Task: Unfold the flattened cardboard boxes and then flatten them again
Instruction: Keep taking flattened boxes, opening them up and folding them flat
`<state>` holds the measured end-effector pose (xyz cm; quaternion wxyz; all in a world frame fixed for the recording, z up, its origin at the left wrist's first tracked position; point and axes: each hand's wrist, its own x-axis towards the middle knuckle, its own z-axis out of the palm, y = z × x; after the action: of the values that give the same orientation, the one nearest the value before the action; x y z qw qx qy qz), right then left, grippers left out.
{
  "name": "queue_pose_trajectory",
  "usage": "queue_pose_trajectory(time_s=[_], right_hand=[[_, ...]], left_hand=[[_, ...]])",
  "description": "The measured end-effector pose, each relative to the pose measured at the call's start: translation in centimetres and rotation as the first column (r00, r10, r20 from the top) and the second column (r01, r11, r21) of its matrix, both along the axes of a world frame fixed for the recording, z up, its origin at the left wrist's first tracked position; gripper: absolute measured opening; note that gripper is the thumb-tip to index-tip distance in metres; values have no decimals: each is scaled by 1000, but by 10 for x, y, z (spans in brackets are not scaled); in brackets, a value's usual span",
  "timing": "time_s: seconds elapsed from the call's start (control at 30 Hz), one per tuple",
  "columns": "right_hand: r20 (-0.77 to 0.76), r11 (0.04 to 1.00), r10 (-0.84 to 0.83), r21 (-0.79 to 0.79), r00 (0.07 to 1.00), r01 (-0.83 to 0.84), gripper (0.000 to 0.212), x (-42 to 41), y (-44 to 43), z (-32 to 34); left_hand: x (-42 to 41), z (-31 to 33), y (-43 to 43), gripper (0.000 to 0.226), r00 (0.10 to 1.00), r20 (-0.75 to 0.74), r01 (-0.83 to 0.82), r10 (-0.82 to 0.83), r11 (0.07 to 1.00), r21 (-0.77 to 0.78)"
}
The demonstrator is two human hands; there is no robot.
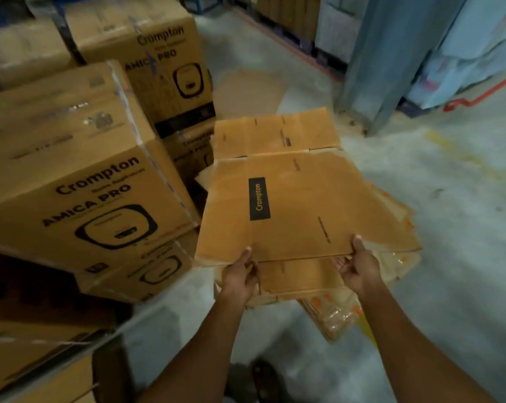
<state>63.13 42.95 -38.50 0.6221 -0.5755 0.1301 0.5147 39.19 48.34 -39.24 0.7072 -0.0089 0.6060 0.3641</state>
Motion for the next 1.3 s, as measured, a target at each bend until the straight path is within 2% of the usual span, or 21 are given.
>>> queue_pose_trajectory(time_s=[0.1,0.3,0.4,0.53,0.63,0.83,0.97,1.1,1.2,1.3], right_hand=[[-42,999,-9,-49,999,7,21,-2,-3,-25],[-64,984,-33,-177,997,21,5,-5,-12,-57],[-63,980,16,-198,998,-28,8,-7,-13,-58],[-100,984,-14,-177,995,-4,13,-16,-12,-44],[-129,983,-30,-186,991,6,20,-22,-16,-38],[-119,976,21,-214,993,-46,8,-40,-22,-33],[-69,976,176,-121,982,-184,10,-73,-2,-17],[0,919,384,-100,923,-382,20,-132,25,-8],[30,811,582,-82,812,-579,18,-200,38,-3],[31,639,769,-50,638,-768,17,-282,39,-4]], left_hand=[[-2,-18,-7,27,999,-40,5,-7,999,-48],[-1,-35,-17,19,1000,-6,-11,11,992,-123],[-3,-40,-20,21,999,2,-36,37,992,-122],[-5,-34,-22,44,999,20,-23,25,995,-102],[-9,-23,-24,48,994,97,-49,60,993,-108],[-27,-19,-26,82,992,113,-36,46,995,-90],[-55,-4,-30,66,999,28,-38,38,999,15],[-114,11,-44,53,996,-52,-73,78,993,96],[-173,14,-66,45,979,-111,-158,171,980,122],[-235,9,-101,43,936,-135,-308,324,943,124]])
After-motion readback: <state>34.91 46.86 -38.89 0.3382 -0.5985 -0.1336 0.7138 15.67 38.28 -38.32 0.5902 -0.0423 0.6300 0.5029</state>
